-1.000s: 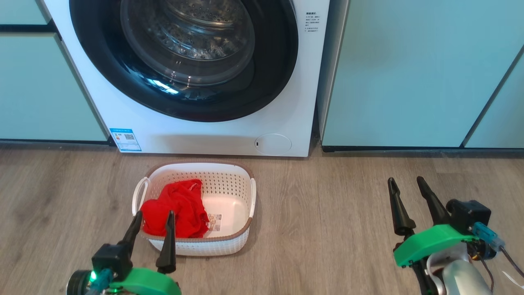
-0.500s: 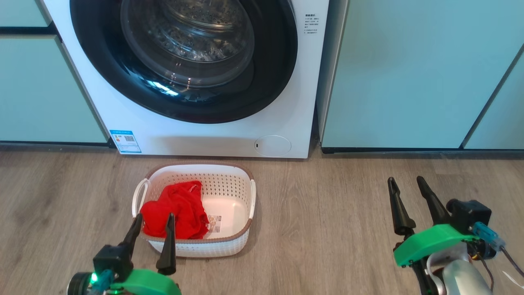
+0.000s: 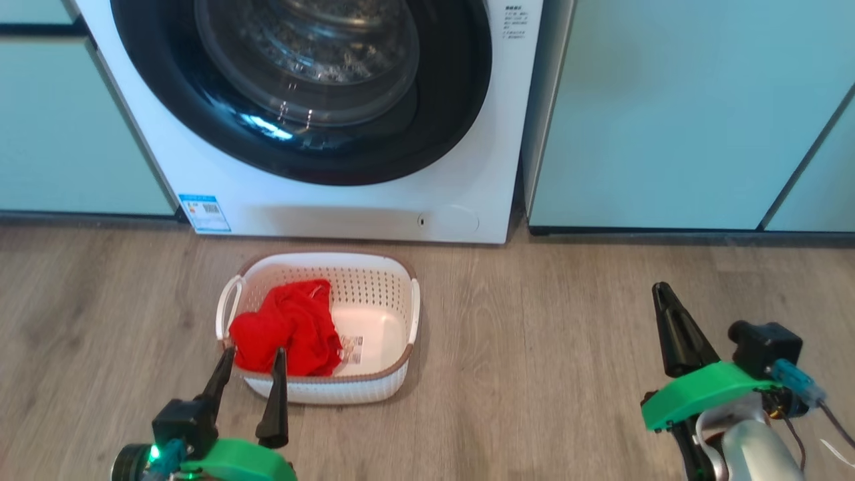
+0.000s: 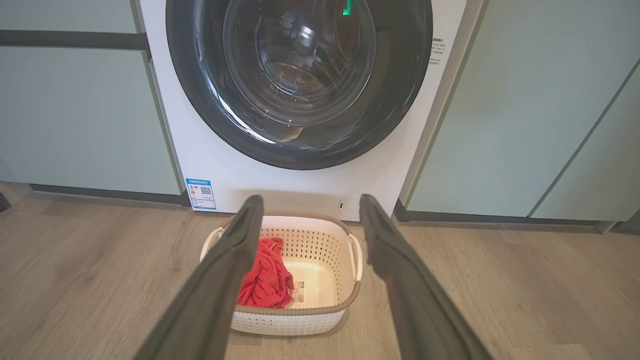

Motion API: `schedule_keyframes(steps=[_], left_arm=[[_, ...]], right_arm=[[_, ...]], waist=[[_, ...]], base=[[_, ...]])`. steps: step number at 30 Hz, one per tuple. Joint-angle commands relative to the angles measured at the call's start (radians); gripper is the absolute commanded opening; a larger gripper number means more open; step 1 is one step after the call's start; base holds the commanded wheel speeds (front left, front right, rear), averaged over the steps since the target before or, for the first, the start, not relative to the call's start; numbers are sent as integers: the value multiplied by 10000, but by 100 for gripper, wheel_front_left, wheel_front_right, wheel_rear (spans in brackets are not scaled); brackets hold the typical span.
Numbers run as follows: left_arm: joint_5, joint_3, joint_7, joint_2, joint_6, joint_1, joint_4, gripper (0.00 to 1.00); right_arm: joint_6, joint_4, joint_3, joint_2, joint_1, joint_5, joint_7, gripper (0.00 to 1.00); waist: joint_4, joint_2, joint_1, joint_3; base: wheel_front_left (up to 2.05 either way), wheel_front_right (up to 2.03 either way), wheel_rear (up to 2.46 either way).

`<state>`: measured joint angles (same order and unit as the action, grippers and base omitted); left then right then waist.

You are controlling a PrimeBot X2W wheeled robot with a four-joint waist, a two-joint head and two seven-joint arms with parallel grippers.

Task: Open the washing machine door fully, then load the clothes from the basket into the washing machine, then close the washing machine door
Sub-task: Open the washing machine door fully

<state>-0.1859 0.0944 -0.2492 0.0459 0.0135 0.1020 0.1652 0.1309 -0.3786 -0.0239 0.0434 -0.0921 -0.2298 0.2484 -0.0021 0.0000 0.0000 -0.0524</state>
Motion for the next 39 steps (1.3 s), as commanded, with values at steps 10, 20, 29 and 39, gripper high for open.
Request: schedule_keyframes(steps=[10,20,29,39], left_arm=[[-92,-59,-126,43,-74,-1230,-570,100],[-575,431,-126,43,-158,-2694,-952,100],[-912,717,-126,43,-130,-3432,-1193,100],[-1014,1453,-126,43,-87,-4073,-1290,100]], right_arm=[[-2,826,-51,68,-1818,-1200,134,0],[-2,-59,-412,68,-5277,-3234,-41,0],[-2,-941,-943,324,-8940,-3933,-1842,0],[-2,-2629,-1853,733,-12206,-4422,-3611,0]], waist=[[701,0,0,1897],[1536,0,0,4252],[2036,0,0,5481],[2670,0,0,6278]], base=[[0,0,0],[0,0,0],[0,0,0],[0,0,0]])
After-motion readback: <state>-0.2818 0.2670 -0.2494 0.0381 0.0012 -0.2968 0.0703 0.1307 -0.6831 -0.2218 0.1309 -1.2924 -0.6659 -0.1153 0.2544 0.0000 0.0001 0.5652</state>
